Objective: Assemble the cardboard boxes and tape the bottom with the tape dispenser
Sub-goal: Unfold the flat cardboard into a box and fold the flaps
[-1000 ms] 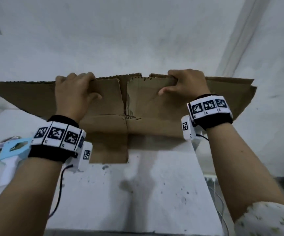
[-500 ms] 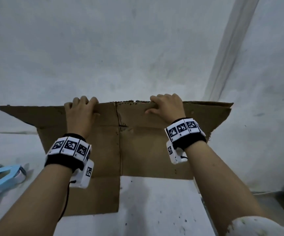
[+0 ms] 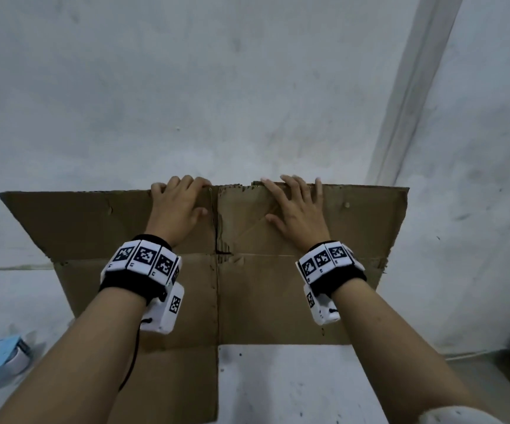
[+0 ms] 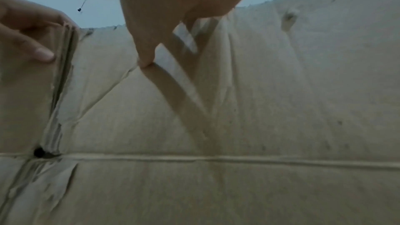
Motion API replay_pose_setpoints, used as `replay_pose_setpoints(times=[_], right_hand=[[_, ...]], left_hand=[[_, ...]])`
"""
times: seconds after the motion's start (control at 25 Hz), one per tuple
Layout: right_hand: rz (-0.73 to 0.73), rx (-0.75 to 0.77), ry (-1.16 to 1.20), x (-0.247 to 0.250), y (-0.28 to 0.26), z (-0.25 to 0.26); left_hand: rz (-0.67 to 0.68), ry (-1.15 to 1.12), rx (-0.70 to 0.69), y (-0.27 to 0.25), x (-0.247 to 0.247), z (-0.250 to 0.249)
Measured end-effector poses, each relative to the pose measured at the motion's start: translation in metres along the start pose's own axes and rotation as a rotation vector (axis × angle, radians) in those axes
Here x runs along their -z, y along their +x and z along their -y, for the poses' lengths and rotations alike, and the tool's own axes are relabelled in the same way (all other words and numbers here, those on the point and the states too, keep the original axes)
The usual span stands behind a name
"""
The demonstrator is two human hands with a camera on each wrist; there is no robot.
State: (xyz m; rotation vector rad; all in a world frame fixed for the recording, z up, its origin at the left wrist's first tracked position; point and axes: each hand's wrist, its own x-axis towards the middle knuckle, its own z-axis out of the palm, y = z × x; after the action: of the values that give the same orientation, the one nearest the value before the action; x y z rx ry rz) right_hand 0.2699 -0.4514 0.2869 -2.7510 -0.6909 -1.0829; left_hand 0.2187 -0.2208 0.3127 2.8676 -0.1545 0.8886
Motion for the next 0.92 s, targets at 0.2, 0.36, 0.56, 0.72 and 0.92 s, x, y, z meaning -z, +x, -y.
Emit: replay_pose_setpoints(times=[0.2, 0.36, 0.56, 0.72, 0.92], right_hand=[[-0.079, -0.024, 0.052, -0.012, -0.003, 0.003], [-0.338, 0.096, -0.078, -0.011, -0.006, 0.013], [-0.345, 0.083, 0.020, -0.002, -0.040, 0.032], [-0.026, -0.316, 0.227, 0.006, -0.083, 0.052], [0.650, -0.488, 0.125, -0.051, -0.126, 0.066]], left_hand=[[0.039, -0.054, -0.039, 0.007, 0.000, 0.009], [0.022, -0.042, -0.043, 0.009, -0.004, 0.009], [0.010, -0.038, -0.062, 0.011, -0.007, 0.010], [-0.006, -0.037, -0.071, 0.010, -0.009, 0.007], [-0.012, -0.034, -0.085, 0.006, -0.008, 0.007]])
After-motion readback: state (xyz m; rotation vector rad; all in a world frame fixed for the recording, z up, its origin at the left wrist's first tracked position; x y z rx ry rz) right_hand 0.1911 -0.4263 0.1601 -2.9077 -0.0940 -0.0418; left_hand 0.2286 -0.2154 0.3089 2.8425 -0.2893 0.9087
